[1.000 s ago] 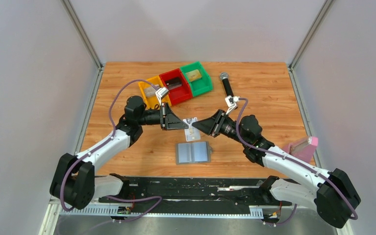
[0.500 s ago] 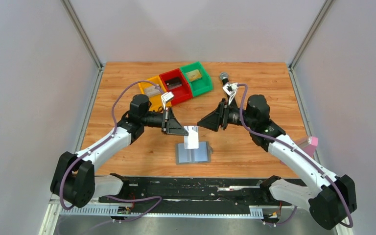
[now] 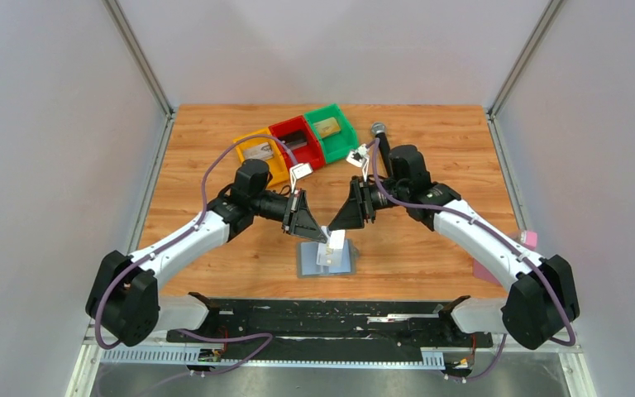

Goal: Take the credit cards out of the card holder
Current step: Place the credit card in the storage box.

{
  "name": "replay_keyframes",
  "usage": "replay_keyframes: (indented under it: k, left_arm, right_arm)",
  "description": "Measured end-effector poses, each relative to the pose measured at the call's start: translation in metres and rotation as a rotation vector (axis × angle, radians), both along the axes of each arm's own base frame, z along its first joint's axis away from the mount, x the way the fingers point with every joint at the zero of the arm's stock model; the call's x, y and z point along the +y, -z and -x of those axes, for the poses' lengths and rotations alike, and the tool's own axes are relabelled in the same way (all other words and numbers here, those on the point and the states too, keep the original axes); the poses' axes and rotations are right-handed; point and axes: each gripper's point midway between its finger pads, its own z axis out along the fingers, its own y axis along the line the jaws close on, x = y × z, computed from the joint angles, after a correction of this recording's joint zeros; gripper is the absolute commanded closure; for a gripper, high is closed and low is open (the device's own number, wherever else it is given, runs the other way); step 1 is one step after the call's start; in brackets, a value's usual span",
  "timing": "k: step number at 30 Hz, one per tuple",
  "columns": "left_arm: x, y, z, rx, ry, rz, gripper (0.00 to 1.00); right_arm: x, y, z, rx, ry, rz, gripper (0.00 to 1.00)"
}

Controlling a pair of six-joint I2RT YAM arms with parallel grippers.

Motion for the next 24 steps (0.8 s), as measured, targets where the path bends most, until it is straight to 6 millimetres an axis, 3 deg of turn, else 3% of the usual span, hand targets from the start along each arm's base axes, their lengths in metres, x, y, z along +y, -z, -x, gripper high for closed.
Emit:
replay_keyframes:
  k: [5,10,13,15,17,20,24]
  left_arm:
    - [0.000,0.005,-0.001,0.003,0.008,-0.008,1.00]
    - [0.001,0.007,0.003,0.014,0.031,-0.009,0.99]
    - [0.001,0.004,0.003,0.010,0.041,-0.008,0.95]
    - [0.002,0.005,0.003,0.009,0.041,-0.010,0.75]
    - [0.002,0.005,0.001,0.003,0.035,-0.011,0.62]
    - [0.006,0.005,-0.011,0.001,-0.012,-0.021,0.53]
    - [0.028,0.007,-0.044,0.006,-0.155,-0.048,0.45]
  right_arm:
    - [0.003,-0.001,0.013,-0.006,-0.064,-0.015,0.70]
    - [0.005,-0.001,0.019,-0.013,-0.098,-0.021,1.00]
    - [0.005,0.000,0.019,-0.004,-0.103,-0.023,1.00]
    - [0.005,0.000,0.019,-0.005,-0.106,-0.026,1.00]
    - [0.005,-0.001,0.019,0.003,-0.102,-0.028,1.00]
    - [0.008,-0.001,0.015,0.011,-0.077,-0.031,1.00]
    - [0.012,0.001,-0.003,0.041,0.035,-0.032,1.00]
